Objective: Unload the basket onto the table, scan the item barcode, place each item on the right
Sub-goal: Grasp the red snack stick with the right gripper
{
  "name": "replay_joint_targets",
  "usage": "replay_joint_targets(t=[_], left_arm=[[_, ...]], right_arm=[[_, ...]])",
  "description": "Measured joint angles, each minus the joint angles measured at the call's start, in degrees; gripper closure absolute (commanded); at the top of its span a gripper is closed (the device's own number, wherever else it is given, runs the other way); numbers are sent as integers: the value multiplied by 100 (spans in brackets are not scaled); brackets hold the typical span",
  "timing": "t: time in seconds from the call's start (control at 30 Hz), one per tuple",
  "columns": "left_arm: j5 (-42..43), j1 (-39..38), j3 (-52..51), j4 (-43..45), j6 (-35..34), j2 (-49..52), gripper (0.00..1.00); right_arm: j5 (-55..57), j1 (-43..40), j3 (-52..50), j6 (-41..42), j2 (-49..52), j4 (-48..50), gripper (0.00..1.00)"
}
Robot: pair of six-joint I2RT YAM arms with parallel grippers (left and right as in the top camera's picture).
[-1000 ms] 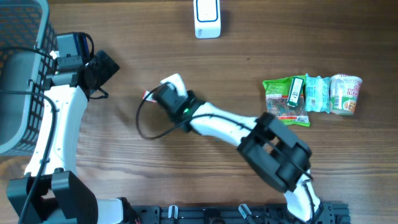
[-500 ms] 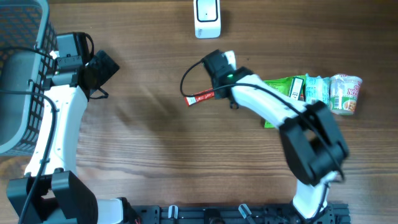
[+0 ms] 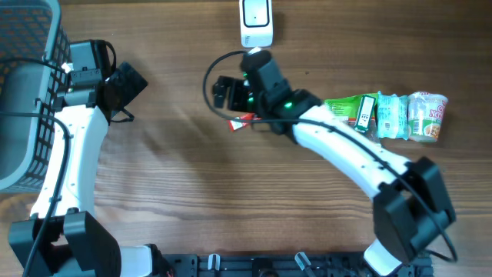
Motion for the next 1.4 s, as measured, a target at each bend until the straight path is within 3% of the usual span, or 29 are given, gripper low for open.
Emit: replay_joint_targets(t=[0.07,0.23,0.3,0.37,0.6,0.97,1.23,1.4], left_arm=[[2,0,0,0,0,0,0],[0,0,0,0,0,0,0],[0,0,0,0,0,0,0],[0,0,0,2,0,0,0],[0,0,0,2,0,0,0],[0,0,0,2,0,0,0],[0,0,0,2,0,0,0],[0,0,0,2,0,0,0]], right_arm=[[94,208,-2,278,203,177,14],[817,682,-4,754,850,595,56],[1180,811,-4,1010,1167,688,82],[1436,841,-11,1191,1427,841,95],[1897,743,-68,1401,1762,1019,96],[2111,730,-35,1357,1593,-319,92],[2155,730,-37,925,876,-1412,86],[2140,730,-37,743,741,-1209,87]])
